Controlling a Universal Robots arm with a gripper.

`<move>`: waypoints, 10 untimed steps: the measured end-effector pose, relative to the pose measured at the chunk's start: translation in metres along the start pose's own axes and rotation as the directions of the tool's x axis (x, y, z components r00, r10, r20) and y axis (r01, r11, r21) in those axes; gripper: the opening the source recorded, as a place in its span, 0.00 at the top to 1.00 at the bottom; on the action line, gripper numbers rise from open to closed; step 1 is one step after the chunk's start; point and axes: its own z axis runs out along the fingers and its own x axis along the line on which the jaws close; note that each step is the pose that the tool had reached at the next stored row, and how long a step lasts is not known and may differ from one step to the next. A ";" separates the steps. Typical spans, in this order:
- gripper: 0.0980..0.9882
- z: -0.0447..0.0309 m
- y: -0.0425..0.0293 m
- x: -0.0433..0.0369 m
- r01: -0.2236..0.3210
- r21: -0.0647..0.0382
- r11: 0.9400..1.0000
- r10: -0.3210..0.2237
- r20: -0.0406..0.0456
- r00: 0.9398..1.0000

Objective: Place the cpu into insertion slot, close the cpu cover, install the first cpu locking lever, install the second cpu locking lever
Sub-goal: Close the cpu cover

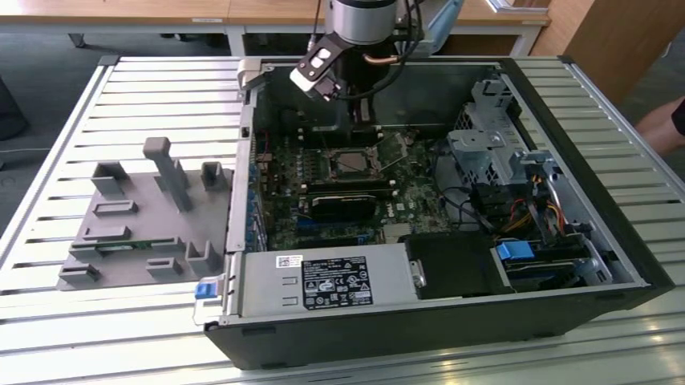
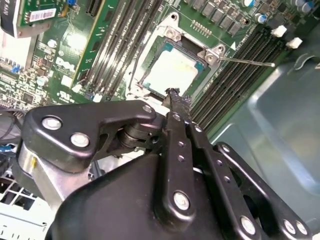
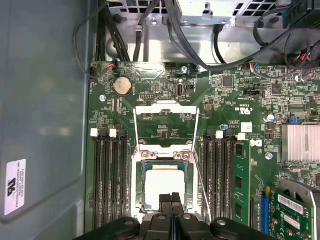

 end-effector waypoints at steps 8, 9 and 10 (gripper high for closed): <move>0.99 0.0002 0.0021 -0.0022 0.000 0.000 1.000 0.000 0.000 1.000; 0.99 0.0003 0.0044 -0.0022 0.000 0.000 1.000 0.000 0.000 1.000; 0.99 0.0005 0.0071 -0.0022 0.000 0.000 1.000 0.000 0.000 1.000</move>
